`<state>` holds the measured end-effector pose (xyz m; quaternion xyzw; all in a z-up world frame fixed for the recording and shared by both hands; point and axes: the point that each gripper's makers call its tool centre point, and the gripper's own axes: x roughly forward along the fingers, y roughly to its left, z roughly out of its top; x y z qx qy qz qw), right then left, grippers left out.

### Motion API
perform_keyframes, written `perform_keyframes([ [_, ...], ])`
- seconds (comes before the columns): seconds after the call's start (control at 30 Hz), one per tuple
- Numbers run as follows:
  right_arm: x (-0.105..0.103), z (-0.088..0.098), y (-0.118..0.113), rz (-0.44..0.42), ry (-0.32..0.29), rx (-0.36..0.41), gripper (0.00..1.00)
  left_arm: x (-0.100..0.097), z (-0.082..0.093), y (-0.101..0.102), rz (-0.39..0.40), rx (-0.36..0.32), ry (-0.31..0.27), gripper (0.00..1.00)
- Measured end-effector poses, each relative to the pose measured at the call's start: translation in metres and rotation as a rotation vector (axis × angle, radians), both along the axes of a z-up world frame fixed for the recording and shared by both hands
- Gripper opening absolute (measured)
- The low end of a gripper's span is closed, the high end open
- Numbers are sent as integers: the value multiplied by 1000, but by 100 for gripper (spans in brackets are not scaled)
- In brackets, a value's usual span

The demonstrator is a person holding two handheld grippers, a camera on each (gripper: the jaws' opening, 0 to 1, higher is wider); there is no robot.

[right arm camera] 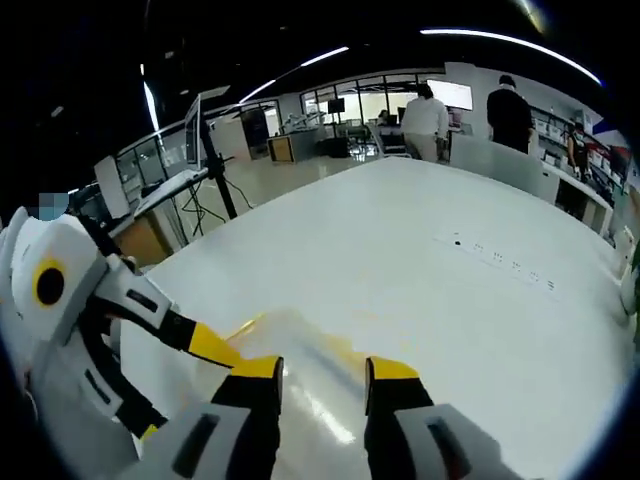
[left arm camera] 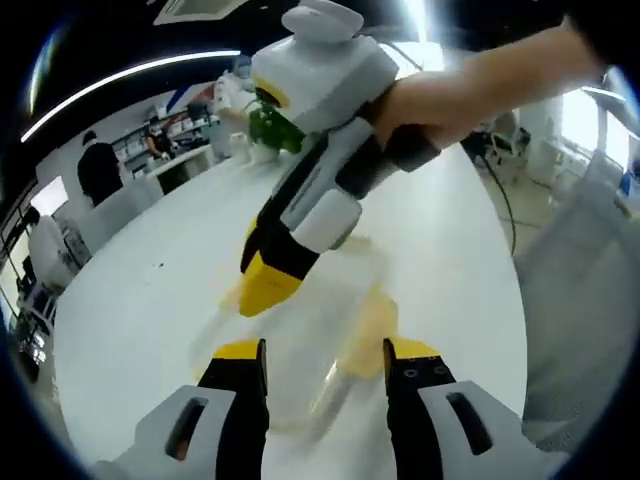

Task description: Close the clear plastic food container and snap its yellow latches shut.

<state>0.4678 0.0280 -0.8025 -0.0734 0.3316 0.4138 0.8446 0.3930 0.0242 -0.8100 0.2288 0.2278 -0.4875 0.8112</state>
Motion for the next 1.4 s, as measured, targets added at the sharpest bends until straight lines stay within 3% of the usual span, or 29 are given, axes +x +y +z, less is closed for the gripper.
perform_keyframes([
  [0.2, 0, -8, 4, 140, 40, -80, 37, 7, -6, 3, -50, 138, -141, 41],
  [0.3, -2, -13, 3, 282, 44, -189, 38, 6, -8, 1, -46, 126, -135, 41],
  [0.33, -3, -13, 5, 286, 92, -183, 38, 7, -8, 1, -47, 124, -142, 41],
  [0.4, -1, -14, 7, 315, 130, -184, 38, 8, -8, 1, -37, 118, -139, 41],
  [0.7, 0, -17, 8, 390, 222, -213, 37, 11, -8, 0, -4, 130, -119, 40],
  [0.93, 0, -21, 6, 459, 337, -280, 34, 14, -9, -1, 15, 143, -91, 38],
  [1.13, -1, -23, 7, 498, 403, -280, 33, 16, -10, -2, 34, 170, -68, 37],
  [1.3, -1, -24, 7, 520, 446, -294, 32, 16, -12, -2, 71, 167, -99, 36],
  [1.4, -7, -27, 5, 545, 487, -308, 32, 13, -15, 0, 85, 185, -151, 36],
])
